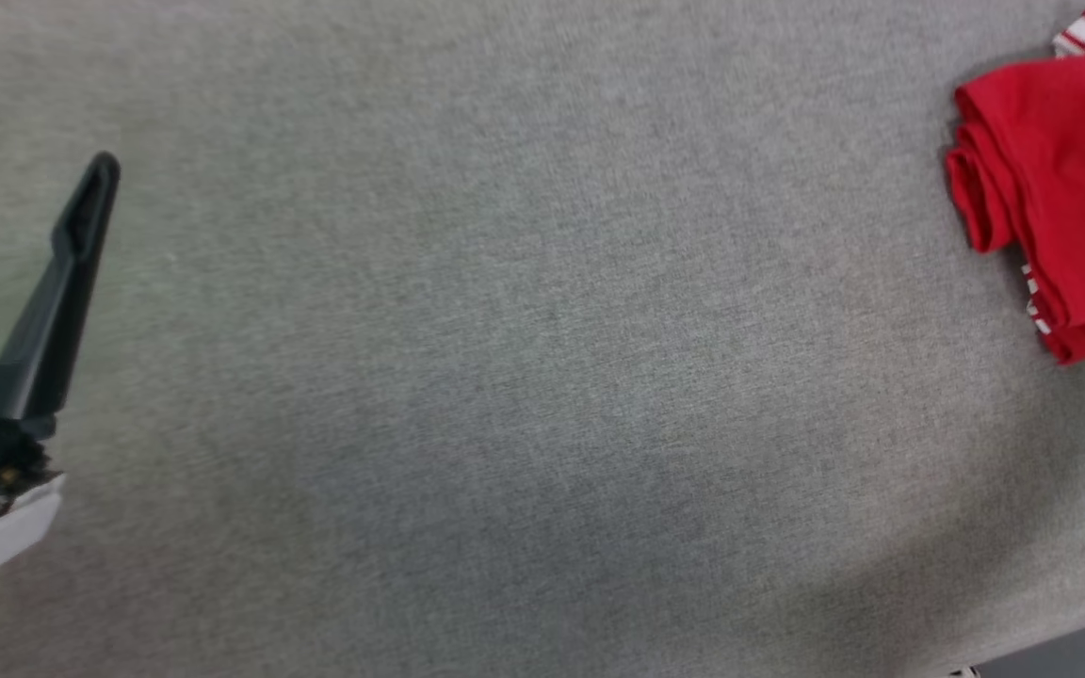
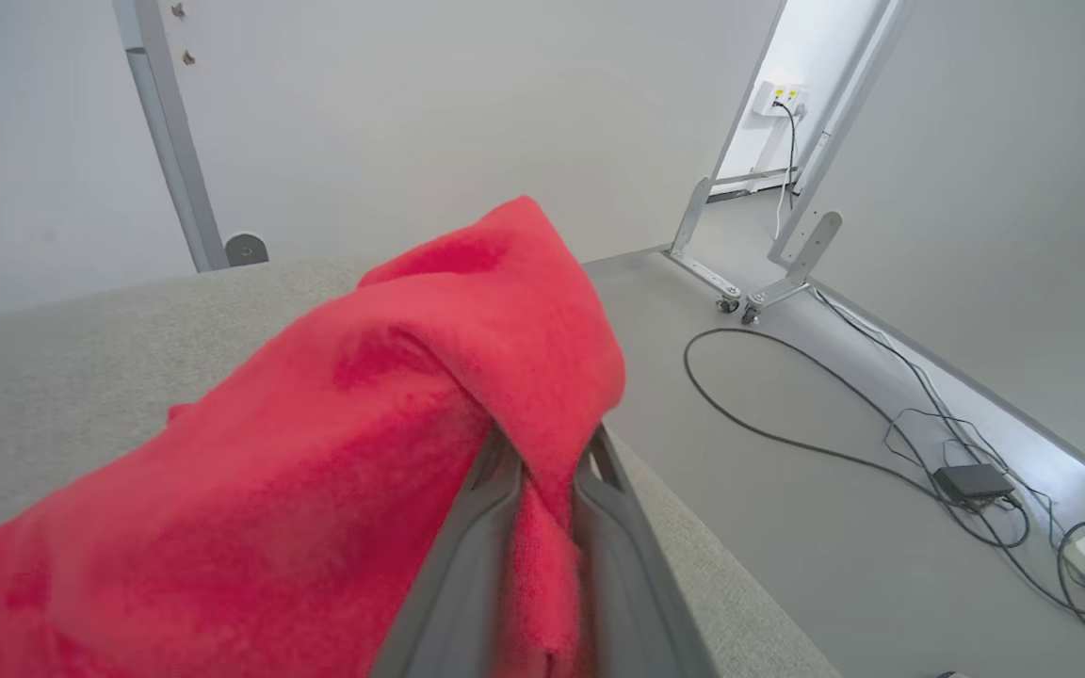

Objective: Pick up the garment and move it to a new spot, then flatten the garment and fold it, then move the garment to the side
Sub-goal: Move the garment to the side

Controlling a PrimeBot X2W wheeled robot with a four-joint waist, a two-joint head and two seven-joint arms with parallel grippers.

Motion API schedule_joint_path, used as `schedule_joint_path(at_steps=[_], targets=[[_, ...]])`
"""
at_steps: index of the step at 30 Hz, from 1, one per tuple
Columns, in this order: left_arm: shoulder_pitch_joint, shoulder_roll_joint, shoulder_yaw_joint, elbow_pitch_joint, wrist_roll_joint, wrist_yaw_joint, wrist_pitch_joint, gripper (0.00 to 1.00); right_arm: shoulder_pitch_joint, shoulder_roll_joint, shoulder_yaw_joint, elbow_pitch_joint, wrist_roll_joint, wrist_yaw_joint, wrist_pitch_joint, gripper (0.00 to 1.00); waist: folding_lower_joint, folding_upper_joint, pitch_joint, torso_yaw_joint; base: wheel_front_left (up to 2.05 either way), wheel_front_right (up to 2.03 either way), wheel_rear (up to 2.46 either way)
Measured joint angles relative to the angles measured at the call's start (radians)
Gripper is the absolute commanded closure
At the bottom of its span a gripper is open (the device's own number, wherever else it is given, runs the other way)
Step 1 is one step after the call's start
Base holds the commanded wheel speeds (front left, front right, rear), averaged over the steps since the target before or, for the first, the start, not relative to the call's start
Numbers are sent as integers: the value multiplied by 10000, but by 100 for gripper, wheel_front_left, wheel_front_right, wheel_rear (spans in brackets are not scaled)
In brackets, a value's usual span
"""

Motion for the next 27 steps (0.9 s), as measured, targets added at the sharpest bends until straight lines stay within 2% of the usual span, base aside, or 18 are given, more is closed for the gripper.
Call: schedule_joint_path(at_steps=[7, 13, 17, 24, 25, 26, 27], targets=[[20, 660, 226, -268, -75, 0, 0, 0, -776, 8, 29, 759, -1058, 0, -851, 100, 0, 0, 636, -351, 0, 0, 0], [258, 1047, 558, -453, -196, 0, 0, 0, -1597, -12, -779, 1175, -1941, -2, -1214, 100, 0, 0, 1019, -532, 0, 0, 0], [500, 1164, 742, -500, -199, 0, 0, 0, -1714, -6, -399, 1430, -2416, 0, -1246, 100, 0, 0, 1138, -635, 0, 0, 0], [729, 1183, 872, -644, -199, 0, 0, 0, -1905, 2, -445, 2082, -2443, -2, -1503, 100, 1, 0, 1260, -647, 0, 0, 0], [741, 1189, 894, -640, -199, 0, 0, 0, -1915, -2, -479, 2169, -2495, -2, -1547, 84, 0, 0, 1266, -635, 0, 0, 0], [770, 1189, 920, -635, -201, 0, 0, 0, -1915, -4, -495, 2266, -2566, -2, -1553, 62, 0, 0, 1267, -623, 0, 0, 0], [790, 1189, 924, -627, -203, 0, 0, 0, -1915, -4, -502, 2359, -2663, 0, -1553, 49, 0, 0, 1264, -608, 0, 0, 0]])
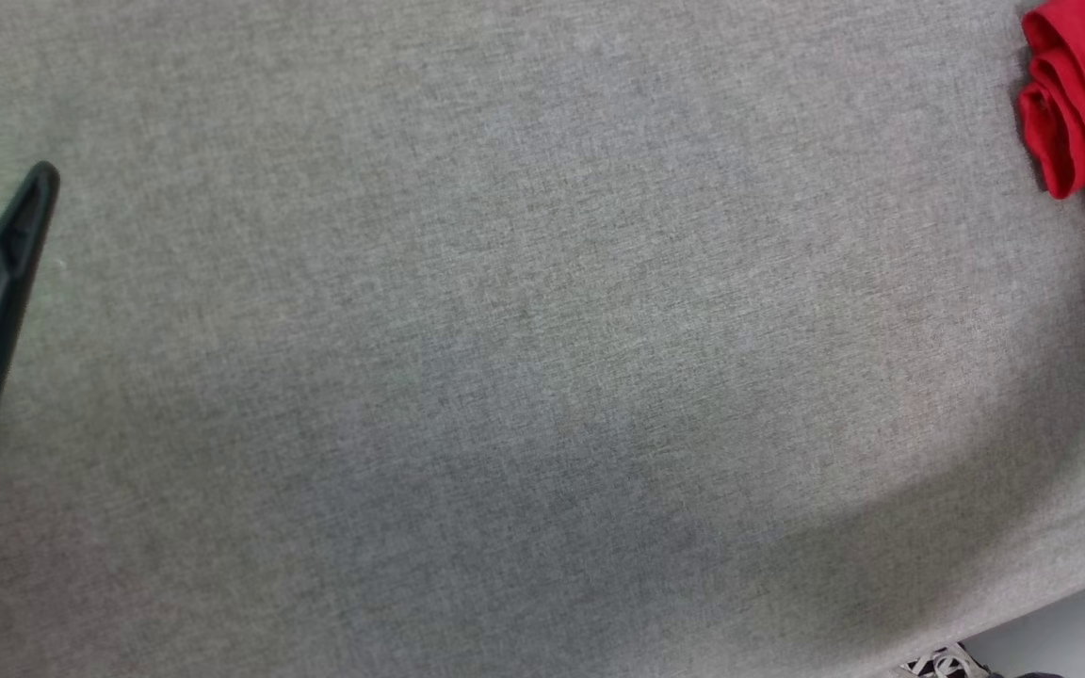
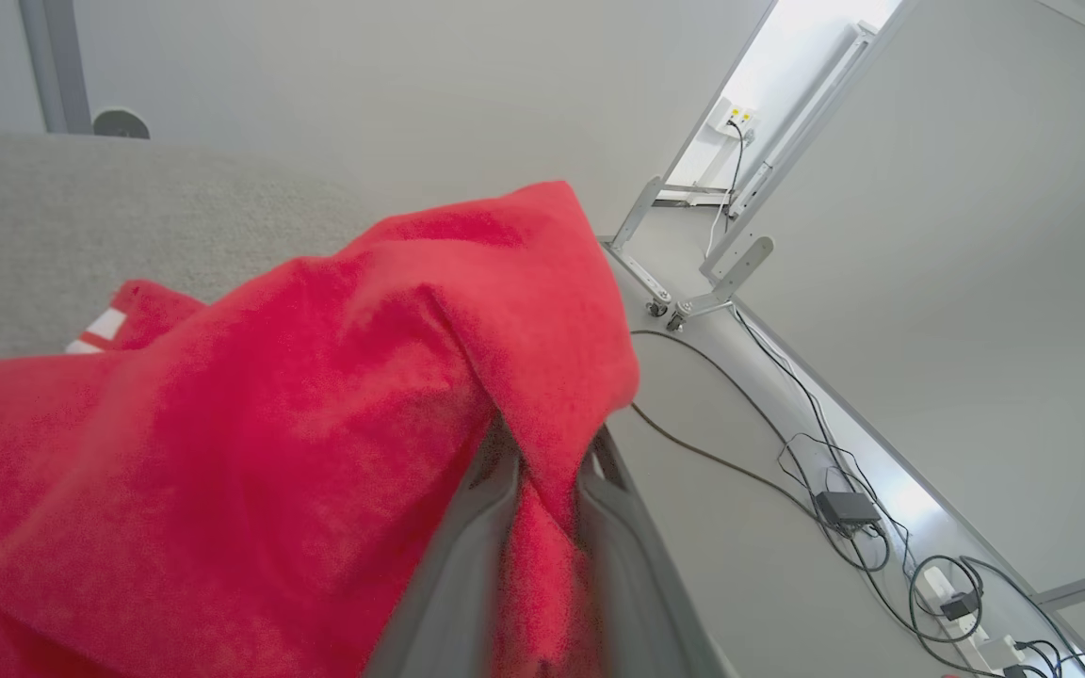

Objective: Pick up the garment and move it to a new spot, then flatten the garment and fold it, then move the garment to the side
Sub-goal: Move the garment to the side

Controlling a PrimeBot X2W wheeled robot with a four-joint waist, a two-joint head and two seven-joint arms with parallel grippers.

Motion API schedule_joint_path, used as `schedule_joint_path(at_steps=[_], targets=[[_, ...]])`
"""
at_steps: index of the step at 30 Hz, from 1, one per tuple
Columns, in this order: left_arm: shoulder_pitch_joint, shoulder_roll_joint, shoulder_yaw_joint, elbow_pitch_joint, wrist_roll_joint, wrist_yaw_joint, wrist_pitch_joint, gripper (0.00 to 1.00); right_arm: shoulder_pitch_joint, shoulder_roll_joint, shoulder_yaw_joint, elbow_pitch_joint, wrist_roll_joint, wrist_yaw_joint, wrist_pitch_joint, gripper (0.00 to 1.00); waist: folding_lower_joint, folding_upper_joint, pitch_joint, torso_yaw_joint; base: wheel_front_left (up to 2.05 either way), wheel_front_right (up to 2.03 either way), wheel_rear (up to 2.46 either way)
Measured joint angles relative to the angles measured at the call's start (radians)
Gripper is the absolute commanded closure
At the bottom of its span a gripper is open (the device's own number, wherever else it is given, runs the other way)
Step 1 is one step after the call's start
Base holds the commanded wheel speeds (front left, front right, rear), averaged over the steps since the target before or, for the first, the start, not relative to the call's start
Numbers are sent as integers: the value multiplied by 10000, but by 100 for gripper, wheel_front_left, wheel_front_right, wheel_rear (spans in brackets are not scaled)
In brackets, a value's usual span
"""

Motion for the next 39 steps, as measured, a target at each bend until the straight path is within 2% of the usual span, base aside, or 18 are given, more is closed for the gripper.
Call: schedule_joint_path(at_steps=[1, 2, 8, 14, 20, 27, 34, 39], targets=[[14, -4, 0, 13, -10, 0, 0, 0, -10, 2, -12, 119, -61, -2, 8, 9, 0, 0, -9, 16, 0, 0, 0], [23, -17, -2, 33, -13, 0, 0, 0, -23, 0, -13, 232, -115, 0, 46, 0, 0, 0, -23, 32, 0, 0, 0], [-78, -495, -320, 293, -27, 0, 0, 0, -33, 0, 311, 577, -619, -2, 4, 0, 0, 0, -297, 150, 0, 0, 0], [-290, -1498, -993, 1116, -100, 2, 2, 0, 37, 15, 1229, 274, -988, 0, 98, 0, 0, 0, -969, 382, 0, 0, 0], [-362, -2615, -1492, 1969, -102, 2, 2, 0, 139, -12, 2013, -460, -1197, 0, 679, 0, 0, 0, -1897, 803, 0, 0, 0], [-120, -3616, -1693, 3074, -61, 0, 0, 0, 643, -307, 2943, -173, -591, 0, 1361, 0, 0, 0, -3015, 1529, 0, 0, 0], [295, -4265, -1781, 4736, -140, 2, 2, 0, 1475, -10, 3699, 1325, 629, 0, 401, 0, 0, 0, -3980, 2366, 0, 0, 0], [591, -4550, -1455, 5639, 33, 2, 0, 0, 1943, 4, 5141, 2583, 1649, -2, -811, 0, 0, 0, -4675, 2875, 0, 0, 0]])
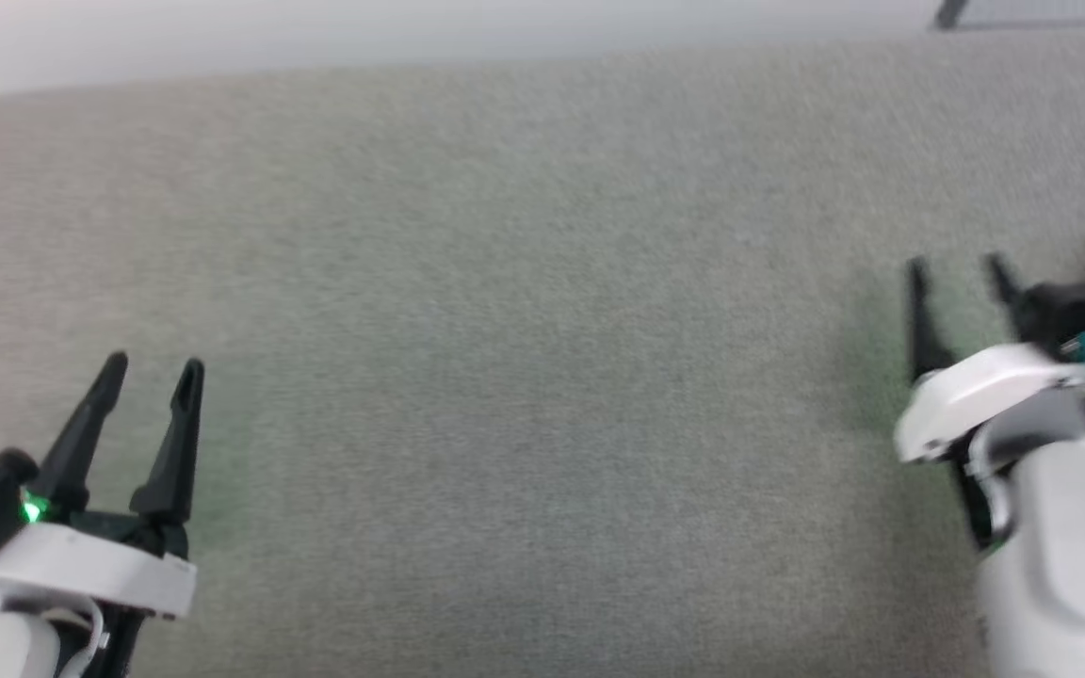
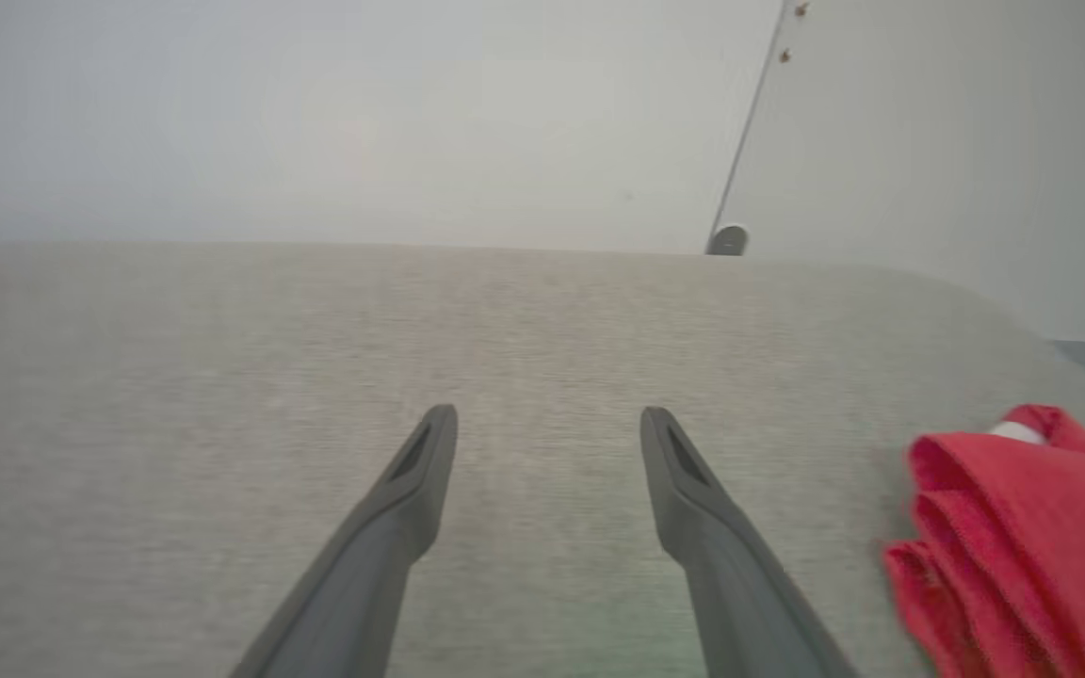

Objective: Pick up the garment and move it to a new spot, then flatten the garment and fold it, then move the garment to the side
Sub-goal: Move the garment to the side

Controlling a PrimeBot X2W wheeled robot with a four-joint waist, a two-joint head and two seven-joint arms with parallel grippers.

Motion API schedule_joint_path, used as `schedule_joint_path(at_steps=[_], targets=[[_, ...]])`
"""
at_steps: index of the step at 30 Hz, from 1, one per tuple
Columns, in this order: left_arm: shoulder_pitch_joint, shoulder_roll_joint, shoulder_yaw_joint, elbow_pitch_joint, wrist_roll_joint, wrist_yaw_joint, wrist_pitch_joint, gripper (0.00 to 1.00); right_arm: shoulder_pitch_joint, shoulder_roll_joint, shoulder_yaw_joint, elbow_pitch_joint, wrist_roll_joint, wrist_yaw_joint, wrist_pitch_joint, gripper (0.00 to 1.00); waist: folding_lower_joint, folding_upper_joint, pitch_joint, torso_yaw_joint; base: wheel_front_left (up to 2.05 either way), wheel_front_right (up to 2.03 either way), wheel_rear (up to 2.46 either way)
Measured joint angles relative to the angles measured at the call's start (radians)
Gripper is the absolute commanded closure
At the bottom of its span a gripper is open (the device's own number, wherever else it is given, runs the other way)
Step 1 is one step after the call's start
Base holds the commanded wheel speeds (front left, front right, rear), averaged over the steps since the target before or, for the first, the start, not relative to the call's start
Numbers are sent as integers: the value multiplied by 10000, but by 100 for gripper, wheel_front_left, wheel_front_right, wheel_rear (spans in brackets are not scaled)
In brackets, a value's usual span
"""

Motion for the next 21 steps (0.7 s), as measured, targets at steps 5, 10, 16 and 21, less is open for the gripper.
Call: schedule_joint_path(at_steps=[5, 10, 16, 21], targets=[[444, -311, 453, 468, 299, 0, 2, 0, 167, -15, 1697, 786, 1160, 0, -1154, 0, 0, 0, -708, 343, 0, 0, 0], [883, -550, 700, 577, 564, 0, 0, 0, 416, 21, 2897, 867, 1967, 0, -1580, 0, 0, 0, -1358, 572, 0, 0, 0], [1345, -800, 999, 449, 844, 0, 2, 0, 963, 13, 2842, 157, 2174, 0, -1745, 0, 0, 0, -1979, 746, 0, 0, 0], [1911, -1072, 1108, 261, 970, 0, 0, 0, 2045, 8, 2336, -690, 2071, 0, -1762, 0, 0, 0, -2412, 830, 0, 0, 0]])
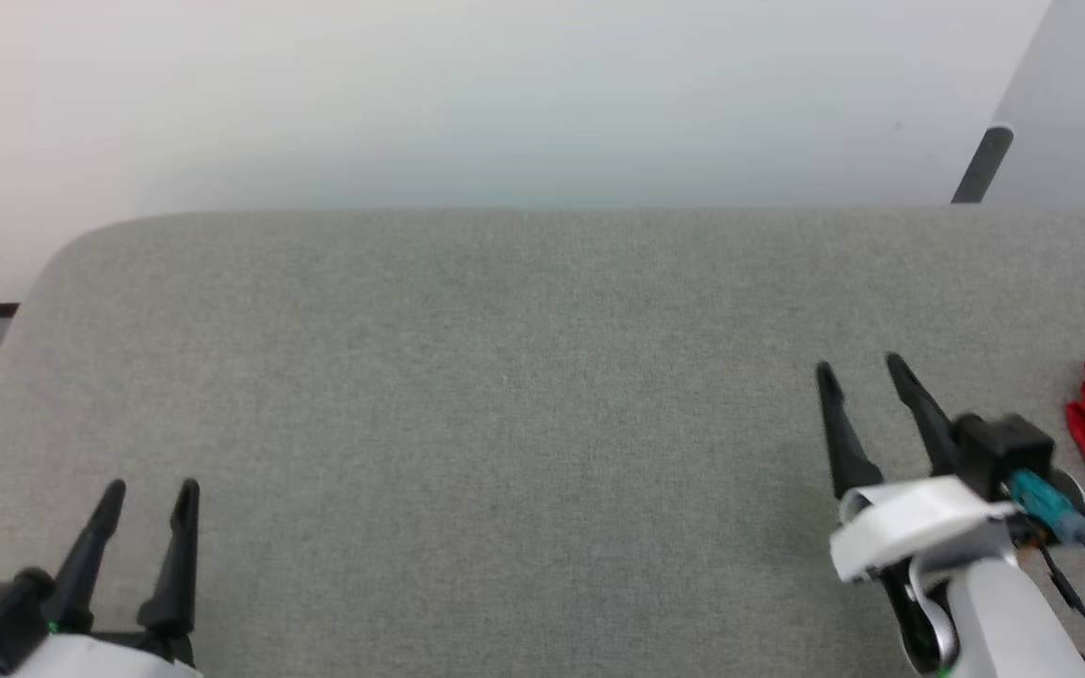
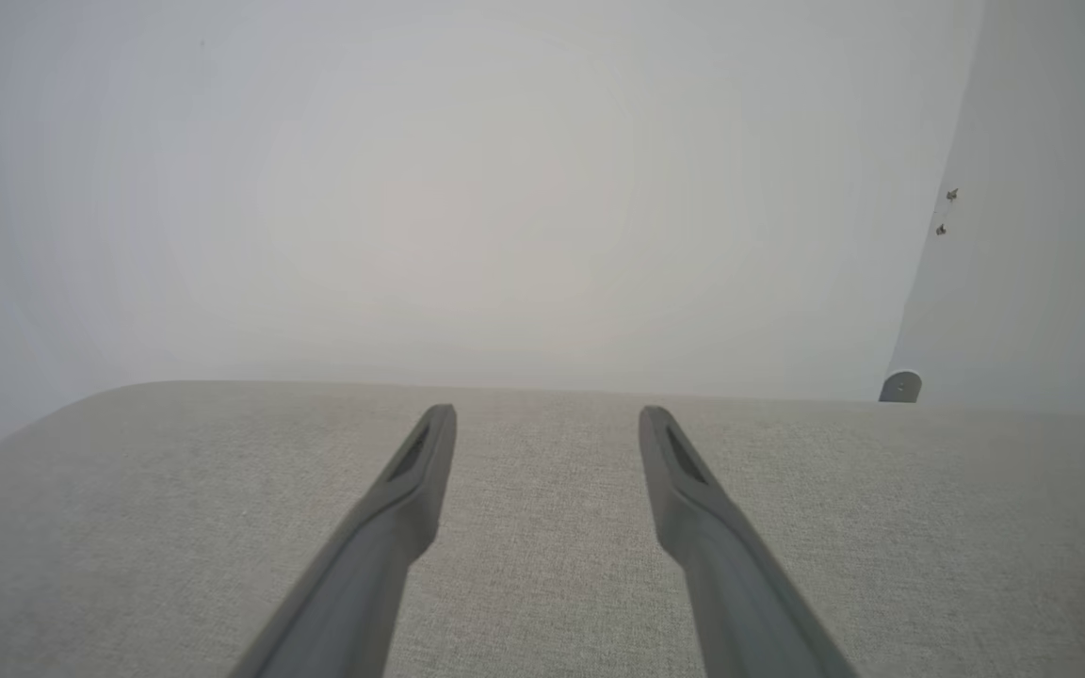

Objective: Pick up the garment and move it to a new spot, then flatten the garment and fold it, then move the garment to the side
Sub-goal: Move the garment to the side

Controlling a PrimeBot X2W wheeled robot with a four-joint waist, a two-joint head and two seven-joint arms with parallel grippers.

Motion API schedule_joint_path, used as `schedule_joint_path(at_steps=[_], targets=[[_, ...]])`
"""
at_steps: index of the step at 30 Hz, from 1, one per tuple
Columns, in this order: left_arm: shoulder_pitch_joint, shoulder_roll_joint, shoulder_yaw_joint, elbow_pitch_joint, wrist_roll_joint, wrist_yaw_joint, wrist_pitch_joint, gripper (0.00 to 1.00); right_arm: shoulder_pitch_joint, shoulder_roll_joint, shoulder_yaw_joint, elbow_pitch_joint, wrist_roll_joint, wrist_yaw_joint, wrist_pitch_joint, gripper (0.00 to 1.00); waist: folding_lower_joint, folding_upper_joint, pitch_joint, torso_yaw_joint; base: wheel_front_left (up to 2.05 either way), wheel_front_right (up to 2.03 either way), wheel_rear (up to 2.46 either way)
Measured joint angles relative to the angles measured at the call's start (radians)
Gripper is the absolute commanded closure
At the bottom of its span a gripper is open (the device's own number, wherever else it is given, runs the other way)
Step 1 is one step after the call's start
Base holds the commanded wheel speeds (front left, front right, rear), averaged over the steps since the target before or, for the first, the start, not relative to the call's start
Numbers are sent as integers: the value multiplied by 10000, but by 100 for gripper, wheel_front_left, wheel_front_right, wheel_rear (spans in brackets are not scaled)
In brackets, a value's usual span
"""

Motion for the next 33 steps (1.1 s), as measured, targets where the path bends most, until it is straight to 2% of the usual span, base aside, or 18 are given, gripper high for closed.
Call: schedule_joint_path(at_steps=[10, 21, 33], targets=[[1078, -445, 163, -596, 399, -2, 0, 0, 2188, -242, -577, -1787, -194, 0, 140, 0, 0, 0, -538, 126, 0, 0, 0], [1812, -825, 629, -1243, 790, -2, 2, 0, 3941, -90, -1158, -3781, -125, 0, 577, 0, 0, 0, -724, 185, 0, 0, 0], [2061, -802, 453, -1335, 723, 0, 0, 0, 4626, -27, -1411, -4412, -44, 0, 715, 0, 0, 0, -743, 264, 0, 0, 0]])
